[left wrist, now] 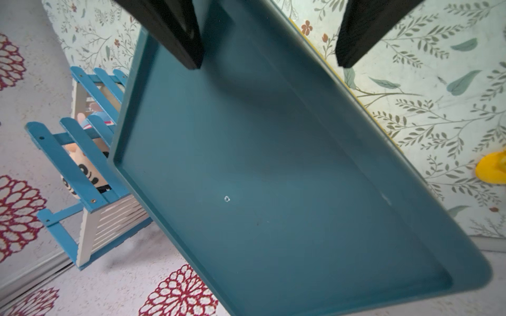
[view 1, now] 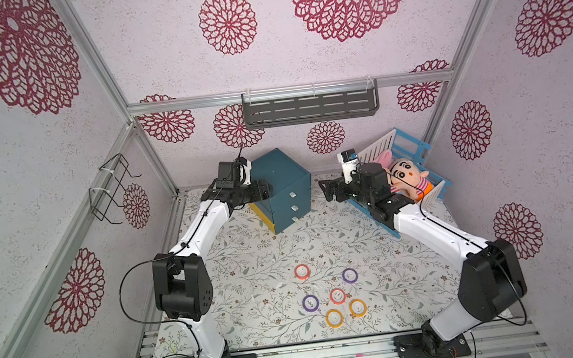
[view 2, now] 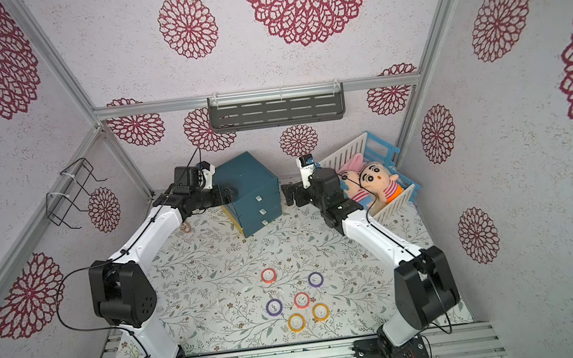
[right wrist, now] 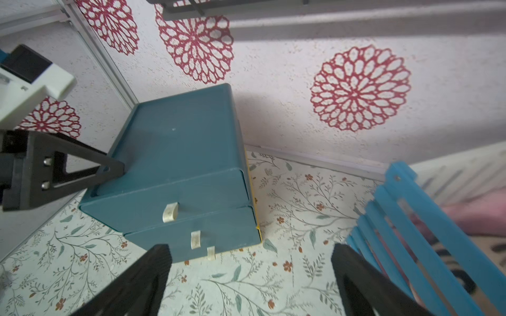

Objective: Place the transparent tape into the drawer according to color
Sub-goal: Adjust the storage box at the center of the board.

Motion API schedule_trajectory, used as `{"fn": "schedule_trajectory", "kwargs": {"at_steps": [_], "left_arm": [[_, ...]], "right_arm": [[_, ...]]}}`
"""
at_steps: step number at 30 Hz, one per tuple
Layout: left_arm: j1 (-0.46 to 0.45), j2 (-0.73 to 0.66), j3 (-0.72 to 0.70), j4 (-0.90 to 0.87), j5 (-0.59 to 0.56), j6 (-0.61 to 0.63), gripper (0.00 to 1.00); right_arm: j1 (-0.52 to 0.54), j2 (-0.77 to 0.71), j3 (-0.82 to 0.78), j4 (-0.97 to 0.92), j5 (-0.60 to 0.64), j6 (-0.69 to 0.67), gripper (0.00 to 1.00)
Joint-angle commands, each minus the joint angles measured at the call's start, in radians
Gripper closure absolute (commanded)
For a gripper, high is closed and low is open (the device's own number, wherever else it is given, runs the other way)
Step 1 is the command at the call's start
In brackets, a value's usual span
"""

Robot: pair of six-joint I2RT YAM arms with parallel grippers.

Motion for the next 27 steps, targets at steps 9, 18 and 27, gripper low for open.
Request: {"fn": "schedule_trajectory", "kwargs": {"at_steps": [9, 18, 27], "left_arm": [[-0.016, -0.182, -0.099, -0.012, -0.101, -0.003, 0.03], [0.051, -0.255, -0.255, 0.058, -0.126, -0.085, 0.03], [0.089, -0.260, -0.314, 0.082, -0.123, -0.103, 0.03]], "right_arm": [[-0.050, 0.225, 0.253, 0.085, -0.316, 0.150, 0.01], [-0.065, 0.405, 0.444, 0.029, -0.411, 0.161, 0.01], [-0.059, 0.441, 0.448, 0.033, -0.530, 0.176, 0.01]]}}
